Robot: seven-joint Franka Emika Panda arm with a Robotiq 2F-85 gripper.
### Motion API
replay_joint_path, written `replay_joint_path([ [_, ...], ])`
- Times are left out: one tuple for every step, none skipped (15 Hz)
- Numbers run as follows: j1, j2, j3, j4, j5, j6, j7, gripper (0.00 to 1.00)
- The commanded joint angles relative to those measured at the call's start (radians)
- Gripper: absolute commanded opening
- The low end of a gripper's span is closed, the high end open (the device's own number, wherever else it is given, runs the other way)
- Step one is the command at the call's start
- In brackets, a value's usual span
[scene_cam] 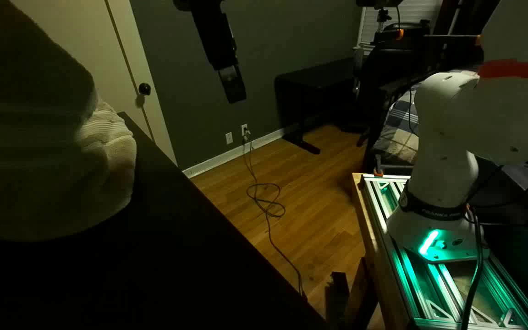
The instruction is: Open the drawer
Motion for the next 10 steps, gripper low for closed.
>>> replay_joint_path([
  [-0.016, 0.001, 0.014, 0.003, 0.003, -0.003, -0.002, 1.00],
  [-0.016, 0.001, 0.014, 0.003, 0.003, -0.003, -0.002, 1.00],
  [-0.016, 0.001, 0.014, 0.003, 0.003, -0.003, -0.002, 1.00],
  [-0.016, 0.001, 0.014, 0.003, 0.003, -0.003, -0.002, 1.00],
  [-0.016, 0.001, 0.014, 0.003, 0.003, -0.003, -0.002, 1.00],
  [-0.016, 0.001, 0.014, 0.003, 0.003, -0.003, -0.002, 1.00],
  [-0.017, 0.004, 0.014, 0.002, -0.027, 0.002, -0.025, 1.00],
  [-0.019, 0.006, 0.013, 0.001, -0.062, 0.006, -0.053, 1.00],
  [-0.022, 0.007, 0.007, -0.005, -0.097, 0.012, -0.101, 1.00],
  [-0.026, 0.005, 0.001, -0.014, -0.132, 0.016, -0.148, 1.00],
])
